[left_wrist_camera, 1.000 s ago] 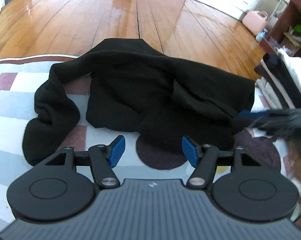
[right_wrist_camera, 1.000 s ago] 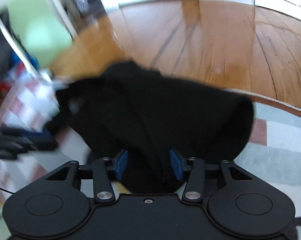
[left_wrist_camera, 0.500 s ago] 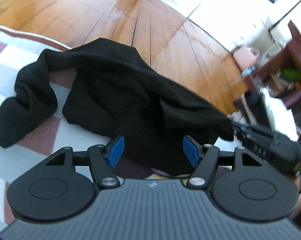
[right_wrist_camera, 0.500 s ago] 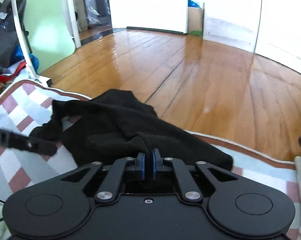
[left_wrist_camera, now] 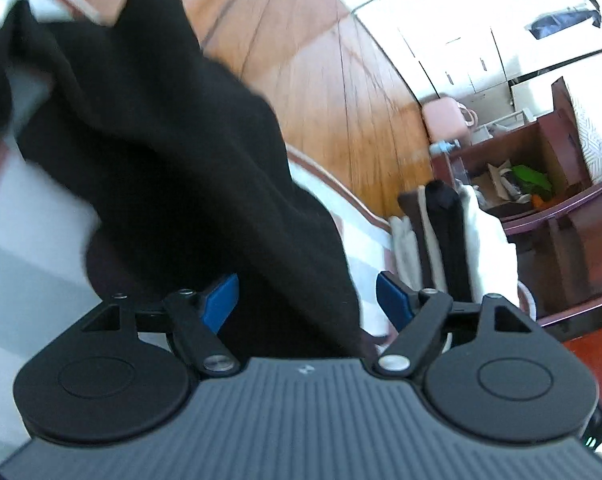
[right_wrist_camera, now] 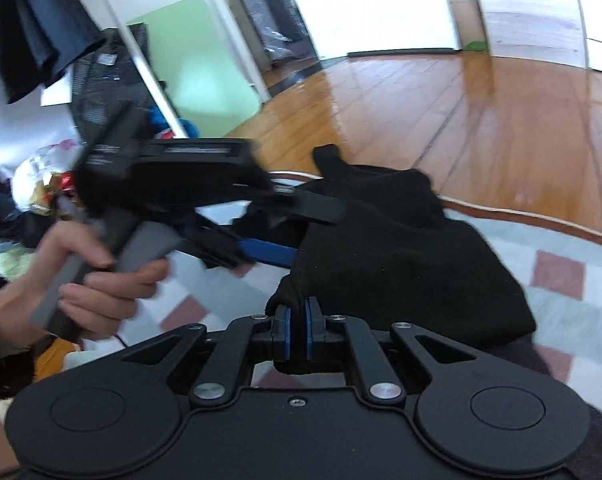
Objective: Fold clothes
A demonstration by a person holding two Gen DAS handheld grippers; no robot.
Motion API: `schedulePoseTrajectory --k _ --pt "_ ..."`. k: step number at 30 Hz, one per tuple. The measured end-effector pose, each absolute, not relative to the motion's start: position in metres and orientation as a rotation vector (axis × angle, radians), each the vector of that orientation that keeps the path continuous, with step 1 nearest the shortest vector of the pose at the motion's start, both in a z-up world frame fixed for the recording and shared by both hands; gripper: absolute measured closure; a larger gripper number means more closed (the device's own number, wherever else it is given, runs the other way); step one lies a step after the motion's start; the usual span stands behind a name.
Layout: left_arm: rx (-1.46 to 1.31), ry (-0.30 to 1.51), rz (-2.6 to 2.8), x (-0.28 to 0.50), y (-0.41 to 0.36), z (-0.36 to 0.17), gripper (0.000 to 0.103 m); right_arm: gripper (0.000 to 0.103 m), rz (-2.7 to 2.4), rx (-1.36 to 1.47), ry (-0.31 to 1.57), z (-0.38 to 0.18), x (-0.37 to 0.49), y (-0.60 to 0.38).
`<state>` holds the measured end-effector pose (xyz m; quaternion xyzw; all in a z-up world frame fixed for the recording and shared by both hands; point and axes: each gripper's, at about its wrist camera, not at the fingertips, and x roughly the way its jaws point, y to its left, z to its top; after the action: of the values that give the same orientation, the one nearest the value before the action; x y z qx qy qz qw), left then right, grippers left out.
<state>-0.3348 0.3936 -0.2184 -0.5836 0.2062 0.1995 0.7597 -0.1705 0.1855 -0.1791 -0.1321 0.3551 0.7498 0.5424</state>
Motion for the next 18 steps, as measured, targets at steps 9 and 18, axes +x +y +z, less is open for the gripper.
schedulePoseTrajectory --k 9,18 --pt "-0.783 0.647 0.689 -0.319 0.372 -0.173 0.092 0.089 1.846 -0.342 0.854 -0.173 -0.186 0.189" --pt "-0.809 0.33 1.242 -0.463 0.419 -0.142 0.092 0.086 1.696 -0.52 0.765 -0.184 -0.187 0.202"
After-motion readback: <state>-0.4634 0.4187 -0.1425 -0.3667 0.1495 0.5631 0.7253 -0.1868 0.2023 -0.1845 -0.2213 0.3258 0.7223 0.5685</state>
